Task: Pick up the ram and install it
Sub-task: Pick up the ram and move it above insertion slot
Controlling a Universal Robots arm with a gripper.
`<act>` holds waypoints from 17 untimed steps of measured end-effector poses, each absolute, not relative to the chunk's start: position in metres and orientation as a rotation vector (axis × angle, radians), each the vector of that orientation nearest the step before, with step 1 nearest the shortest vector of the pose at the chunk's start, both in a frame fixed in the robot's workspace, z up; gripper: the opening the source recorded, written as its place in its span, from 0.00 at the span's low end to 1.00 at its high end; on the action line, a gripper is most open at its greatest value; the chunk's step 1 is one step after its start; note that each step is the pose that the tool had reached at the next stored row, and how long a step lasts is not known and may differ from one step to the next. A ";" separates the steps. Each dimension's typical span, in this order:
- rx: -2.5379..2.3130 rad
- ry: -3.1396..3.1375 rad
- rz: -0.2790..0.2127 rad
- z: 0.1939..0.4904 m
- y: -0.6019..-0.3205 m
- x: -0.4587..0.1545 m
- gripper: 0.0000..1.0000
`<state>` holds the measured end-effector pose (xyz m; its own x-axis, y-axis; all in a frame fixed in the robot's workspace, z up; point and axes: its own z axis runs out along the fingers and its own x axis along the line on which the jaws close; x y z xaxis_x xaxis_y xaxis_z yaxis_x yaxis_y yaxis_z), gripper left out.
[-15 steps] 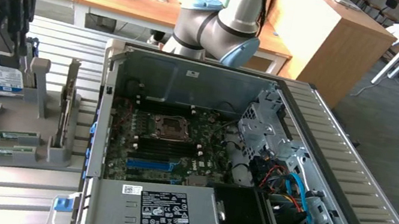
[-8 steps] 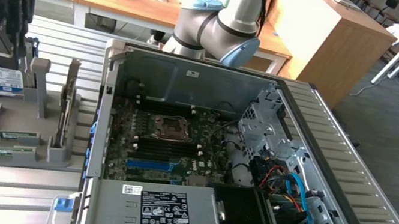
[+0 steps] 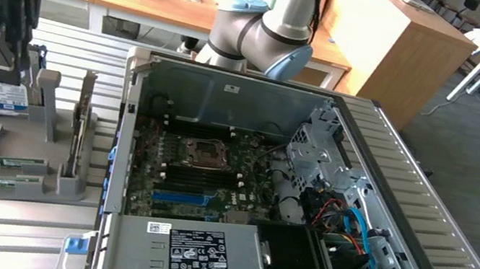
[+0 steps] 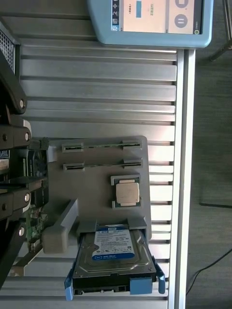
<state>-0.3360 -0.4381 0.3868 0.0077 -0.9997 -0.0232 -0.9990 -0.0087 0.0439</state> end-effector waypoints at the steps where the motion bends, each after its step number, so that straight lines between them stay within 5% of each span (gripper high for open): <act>1: 2.219 -2.201 -0.074 0.387 -0.438 -0.336 0.36; 17: 2.219 -2.201 -0.074 0.386 -0.443 -0.338 0.36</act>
<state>-0.3380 -0.4428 0.3856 0.0077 -0.9997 -0.0232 -0.9990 -0.0088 0.0439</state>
